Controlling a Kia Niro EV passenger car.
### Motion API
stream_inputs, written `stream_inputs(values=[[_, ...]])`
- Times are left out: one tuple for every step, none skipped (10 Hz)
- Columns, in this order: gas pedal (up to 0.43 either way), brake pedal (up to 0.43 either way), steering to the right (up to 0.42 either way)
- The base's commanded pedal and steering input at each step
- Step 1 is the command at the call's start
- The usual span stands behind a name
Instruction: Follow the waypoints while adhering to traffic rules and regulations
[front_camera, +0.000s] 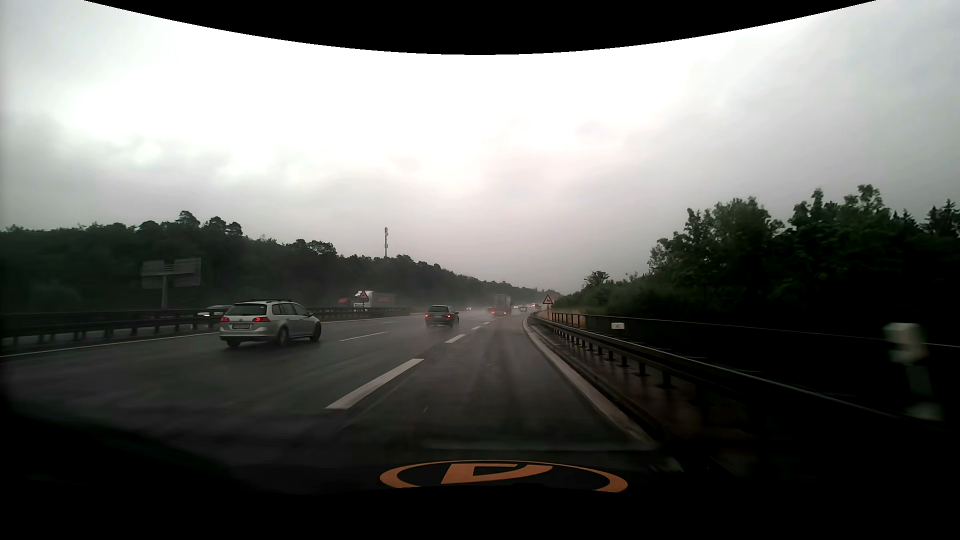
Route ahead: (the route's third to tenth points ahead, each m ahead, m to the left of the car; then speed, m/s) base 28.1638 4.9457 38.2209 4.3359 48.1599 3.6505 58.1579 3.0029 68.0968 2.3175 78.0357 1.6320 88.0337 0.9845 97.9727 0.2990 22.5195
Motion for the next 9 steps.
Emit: stream_inputs(values=[[0.157, 0.0, 0.008], [0.15, 0.0, 0.008], [0.15, 0.0, 0.008], [0.138, 0.0, 0.007], [0.118, 0.0, 0.005], [0.118, 0.0, 0.004], [0.118, 0.0, 0.004], [0.118, 0.0, 0.003], [0.118, 0.0, 0.003]])
